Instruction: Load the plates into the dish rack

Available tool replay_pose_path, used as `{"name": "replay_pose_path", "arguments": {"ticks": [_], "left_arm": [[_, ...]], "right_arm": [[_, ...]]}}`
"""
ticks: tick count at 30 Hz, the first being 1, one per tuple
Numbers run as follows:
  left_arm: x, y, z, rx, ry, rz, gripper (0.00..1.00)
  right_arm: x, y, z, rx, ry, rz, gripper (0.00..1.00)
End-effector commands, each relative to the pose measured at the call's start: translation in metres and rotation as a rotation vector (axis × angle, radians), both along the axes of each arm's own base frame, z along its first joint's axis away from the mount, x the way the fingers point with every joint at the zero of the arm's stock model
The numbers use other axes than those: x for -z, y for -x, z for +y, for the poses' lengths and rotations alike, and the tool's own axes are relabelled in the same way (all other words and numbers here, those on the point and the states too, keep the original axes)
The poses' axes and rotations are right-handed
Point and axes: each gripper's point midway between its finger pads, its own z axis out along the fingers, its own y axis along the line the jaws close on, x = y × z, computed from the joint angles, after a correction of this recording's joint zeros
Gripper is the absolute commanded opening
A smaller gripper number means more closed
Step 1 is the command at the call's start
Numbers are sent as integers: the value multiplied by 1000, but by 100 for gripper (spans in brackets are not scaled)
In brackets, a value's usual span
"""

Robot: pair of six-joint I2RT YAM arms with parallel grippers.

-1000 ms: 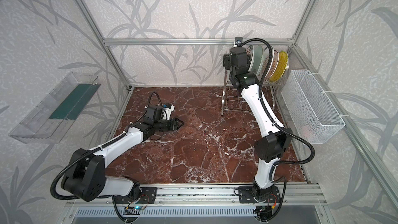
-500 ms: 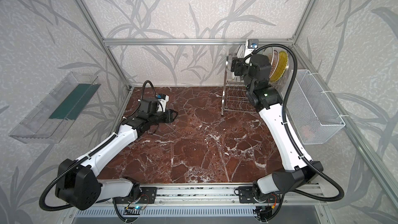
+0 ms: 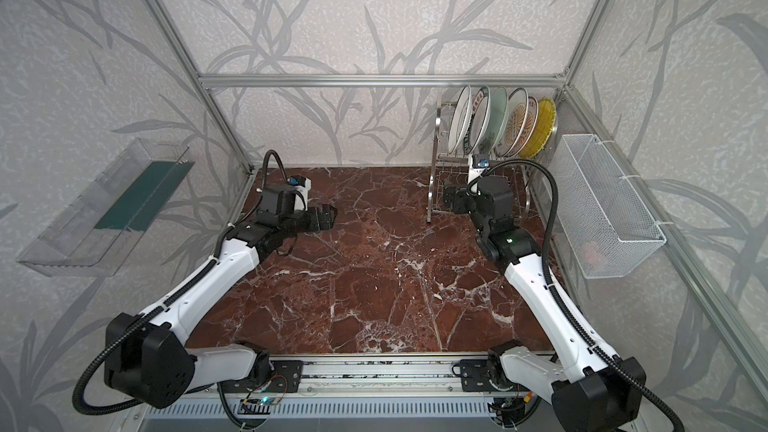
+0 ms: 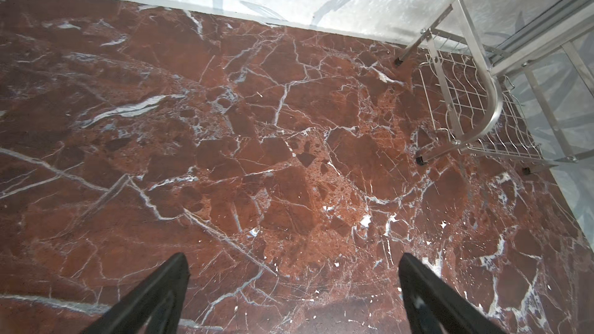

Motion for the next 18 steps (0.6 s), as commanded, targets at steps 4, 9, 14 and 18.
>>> {"name": "replay_pose_path", "arguments": {"ticks": [4,9,14,18], "left_arm": [[-15,-4,34,-116,-22,-67,99],[-26,-3,77,-234,-118,-177,99],[-33,9,120,-375,-260,-317,99],[-25,21,150,-477,-291,-384,99]], "right_arm": [[16,9,-19,57,-59,-3,99],[53,9,-40,96,-97,57,99],[94,10,-66,143,-129,98,99],[125,12,-88,175,-161,126,99]]}}
